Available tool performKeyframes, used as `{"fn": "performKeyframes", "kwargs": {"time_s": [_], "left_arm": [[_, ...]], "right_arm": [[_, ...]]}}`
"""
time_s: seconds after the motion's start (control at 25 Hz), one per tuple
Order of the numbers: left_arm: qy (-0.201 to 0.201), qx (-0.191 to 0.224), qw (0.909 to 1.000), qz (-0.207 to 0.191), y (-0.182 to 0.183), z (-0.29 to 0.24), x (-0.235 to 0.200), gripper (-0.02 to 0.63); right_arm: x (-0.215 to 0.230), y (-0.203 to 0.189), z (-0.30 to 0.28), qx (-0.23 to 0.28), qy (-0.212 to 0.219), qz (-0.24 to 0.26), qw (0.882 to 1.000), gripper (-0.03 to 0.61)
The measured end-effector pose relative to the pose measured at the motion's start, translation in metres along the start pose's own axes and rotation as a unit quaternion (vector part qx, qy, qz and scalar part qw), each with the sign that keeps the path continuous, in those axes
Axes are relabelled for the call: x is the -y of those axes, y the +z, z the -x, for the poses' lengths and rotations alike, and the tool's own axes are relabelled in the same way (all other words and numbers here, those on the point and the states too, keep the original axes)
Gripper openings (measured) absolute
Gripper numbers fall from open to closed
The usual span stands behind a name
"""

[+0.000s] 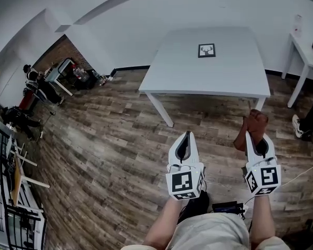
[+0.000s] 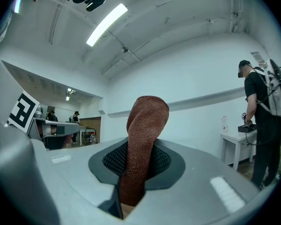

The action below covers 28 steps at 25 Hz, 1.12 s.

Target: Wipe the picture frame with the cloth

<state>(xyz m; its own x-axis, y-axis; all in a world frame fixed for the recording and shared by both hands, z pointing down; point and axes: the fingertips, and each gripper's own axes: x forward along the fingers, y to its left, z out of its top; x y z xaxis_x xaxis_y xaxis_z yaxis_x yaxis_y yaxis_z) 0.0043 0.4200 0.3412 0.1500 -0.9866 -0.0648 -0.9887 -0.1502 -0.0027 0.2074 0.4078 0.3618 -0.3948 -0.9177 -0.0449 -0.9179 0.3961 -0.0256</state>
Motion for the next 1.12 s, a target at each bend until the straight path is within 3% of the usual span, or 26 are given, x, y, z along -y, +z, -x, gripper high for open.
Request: {"fn": "performKeyframes", "kwargs": {"time_s": [0.72, 1.12], "left_arm": [[-0.019, 0.008, 0.9997, 0.01, -0.007, -0.163, -0.133, 0.001], [-0.015, 0.009, 0.9998, 0.008, -0.007, -0.231, -0.165, 0.001]], "right_arm": [[-0.027, 0.006, -0.195, -0.007, -0.029, 0.028, 0.999, 0.104], [-0.014, -0.004, -0.265, -0.011, -0.037, 0.018, 0.999, 0.106]]}}
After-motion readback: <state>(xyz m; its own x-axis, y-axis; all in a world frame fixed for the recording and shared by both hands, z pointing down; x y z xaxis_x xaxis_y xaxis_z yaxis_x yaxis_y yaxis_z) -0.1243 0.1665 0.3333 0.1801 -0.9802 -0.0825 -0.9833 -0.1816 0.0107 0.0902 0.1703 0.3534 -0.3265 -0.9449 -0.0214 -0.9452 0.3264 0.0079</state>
